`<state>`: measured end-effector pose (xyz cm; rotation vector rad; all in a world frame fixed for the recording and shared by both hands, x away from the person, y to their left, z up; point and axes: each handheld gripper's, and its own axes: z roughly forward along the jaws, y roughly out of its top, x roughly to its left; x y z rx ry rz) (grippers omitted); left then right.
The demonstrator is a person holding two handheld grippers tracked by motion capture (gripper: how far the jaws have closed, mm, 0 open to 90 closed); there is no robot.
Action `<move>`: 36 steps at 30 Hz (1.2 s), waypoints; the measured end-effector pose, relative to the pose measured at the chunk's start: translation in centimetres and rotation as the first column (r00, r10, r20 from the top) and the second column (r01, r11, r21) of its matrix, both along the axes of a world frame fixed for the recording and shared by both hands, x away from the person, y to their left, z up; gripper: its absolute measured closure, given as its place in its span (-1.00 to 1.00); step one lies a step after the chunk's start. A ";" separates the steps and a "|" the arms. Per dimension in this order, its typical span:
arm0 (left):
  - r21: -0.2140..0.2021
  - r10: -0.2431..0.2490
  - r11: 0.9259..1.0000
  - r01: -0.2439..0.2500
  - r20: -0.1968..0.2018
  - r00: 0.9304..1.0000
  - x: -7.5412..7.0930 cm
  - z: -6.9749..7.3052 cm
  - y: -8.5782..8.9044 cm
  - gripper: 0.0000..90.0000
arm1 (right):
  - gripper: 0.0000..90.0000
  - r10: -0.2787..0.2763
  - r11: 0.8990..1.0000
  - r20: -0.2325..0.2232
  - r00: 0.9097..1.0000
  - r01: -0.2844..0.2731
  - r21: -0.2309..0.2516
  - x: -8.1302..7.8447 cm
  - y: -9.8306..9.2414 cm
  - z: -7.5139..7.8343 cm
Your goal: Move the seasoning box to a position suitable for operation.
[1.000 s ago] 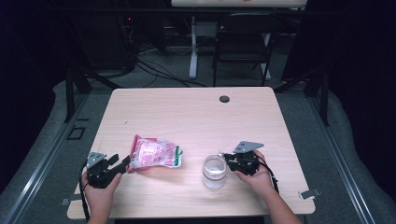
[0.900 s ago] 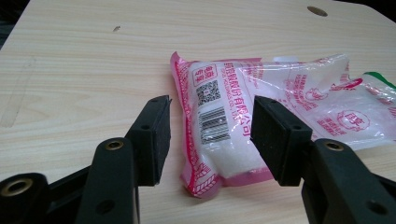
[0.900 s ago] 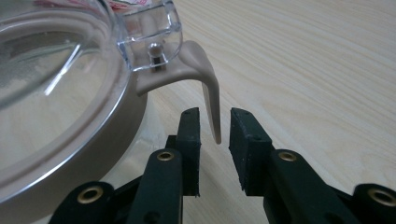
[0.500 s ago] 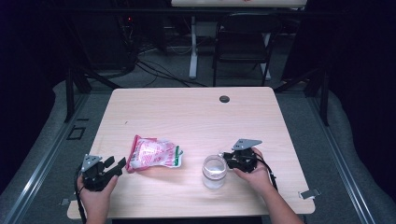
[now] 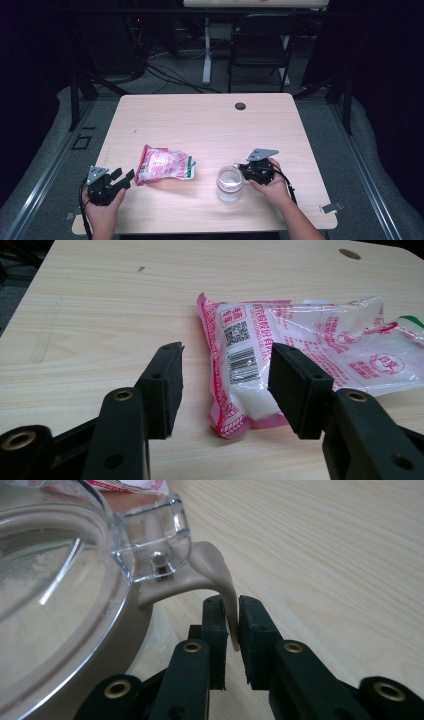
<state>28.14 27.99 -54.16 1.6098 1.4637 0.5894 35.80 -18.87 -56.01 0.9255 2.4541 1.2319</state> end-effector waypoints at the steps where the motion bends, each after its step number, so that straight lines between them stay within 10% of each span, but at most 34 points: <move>1: 0.001 0.001 1.000 -0.001 0.001 1.000 0.0 0.0 0.0 0.06 | 0.83 -0.002 1.000 0.002 1.000 0.002 -0.003 0.0 0.0 0.0; 36: 0.028 -0.041 0.999 0.040 0.014 0.999 0.4 0.1 -1.2 0.06 | 0.91 -0.045 0.997 0.046 0.998 0.047 -0.060 -1.1 0.2 0.2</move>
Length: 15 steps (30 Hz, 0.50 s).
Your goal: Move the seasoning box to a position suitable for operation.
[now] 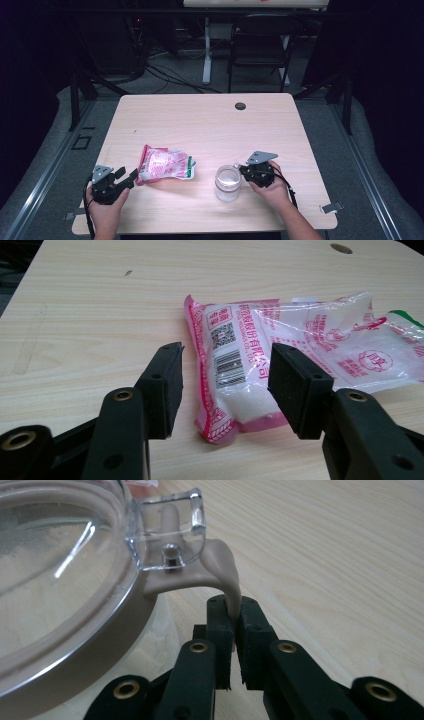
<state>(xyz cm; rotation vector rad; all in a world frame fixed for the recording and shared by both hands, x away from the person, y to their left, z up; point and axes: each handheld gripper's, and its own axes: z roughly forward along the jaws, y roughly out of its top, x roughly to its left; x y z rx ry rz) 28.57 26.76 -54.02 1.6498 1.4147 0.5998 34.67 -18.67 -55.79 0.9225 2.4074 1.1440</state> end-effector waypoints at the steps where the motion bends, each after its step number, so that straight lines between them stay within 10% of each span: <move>1: 0.004 -0.006 1.000 0.006 -0.003 1.000 0.1 0.0 -0.1 0.06 | 0.92 -0.008 1.000 0.005 1.000 0.008 -0.006 -0.1 0.0 0.0; 15: 0.047 -0.088 0.995 0.087 0.025 0.996 1.2 0.3 -2.6 0.06 | 0.93 -0.142 0.990 0.051 0.989 0.143 -0.019 -2.3 0.0 -0.2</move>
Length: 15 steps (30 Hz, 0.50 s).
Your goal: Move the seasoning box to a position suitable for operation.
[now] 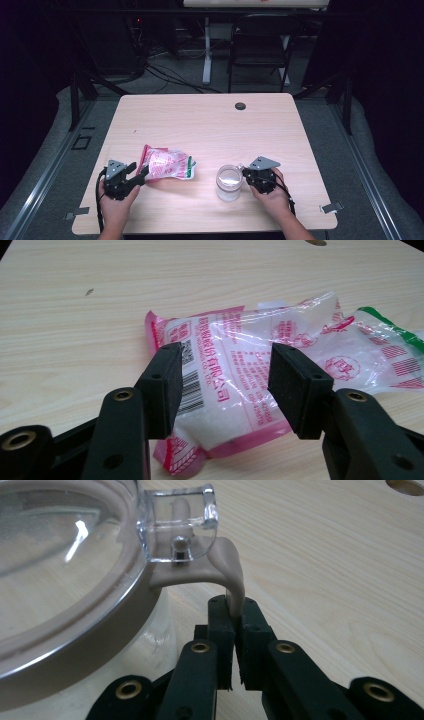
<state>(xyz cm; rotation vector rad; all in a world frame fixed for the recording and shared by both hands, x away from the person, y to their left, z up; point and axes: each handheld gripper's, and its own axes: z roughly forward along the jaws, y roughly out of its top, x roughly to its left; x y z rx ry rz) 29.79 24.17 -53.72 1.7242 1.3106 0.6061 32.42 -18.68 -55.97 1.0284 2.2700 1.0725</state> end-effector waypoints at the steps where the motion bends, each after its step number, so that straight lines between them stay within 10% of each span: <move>1: 0.001 -0.006 1.000 0.006 0.001 1.000 0.1 0.0 -0.2 0.06 | 0.93 0.000 1.000 0.000 1.000 0.000 0.000 0.0 0.0 0.0; 15: 0.048 -0.073 0.996 0.071 0.030 0.997 1.6 0.3 -2.4 0.06 | 0.85 -0.022 1.000 0.002 1.000 0.022 -0.004 -2.8 -0.3 0.3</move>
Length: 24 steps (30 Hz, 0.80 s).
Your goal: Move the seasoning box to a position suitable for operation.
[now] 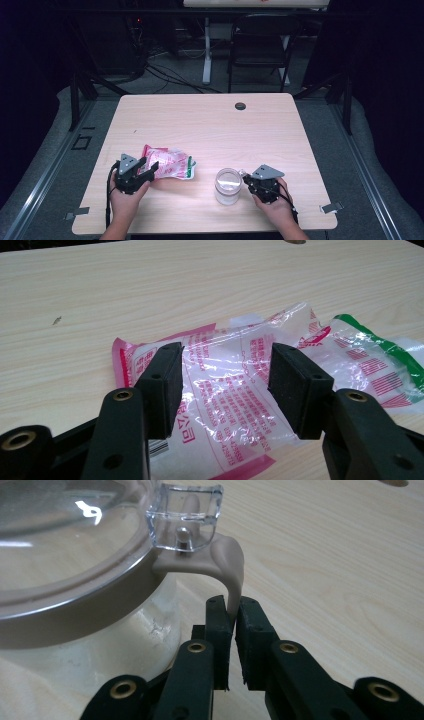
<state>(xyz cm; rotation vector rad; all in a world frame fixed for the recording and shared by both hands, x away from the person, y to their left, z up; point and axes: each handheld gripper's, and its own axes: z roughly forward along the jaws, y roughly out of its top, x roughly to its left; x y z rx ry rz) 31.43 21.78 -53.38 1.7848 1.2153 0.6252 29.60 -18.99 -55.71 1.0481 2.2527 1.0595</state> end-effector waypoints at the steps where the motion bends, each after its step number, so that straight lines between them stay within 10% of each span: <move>1: 0.000 0.000 1.000 0.000 0.000 1.000 0.0 0.0 0.0 0.06 | 0.84 0.003 1.000 -0.007 1.000 -0.002 0.009 -0.2 0.0 0.0; 24: -0.019 -0.015 1.000 0.015 -0.008 1.000 0.5 0.0 -0.2 0.06 | 0.51 0.055 0.995 -0.054 0.997 -0.051 0.083 -2.7 -0.6 2.4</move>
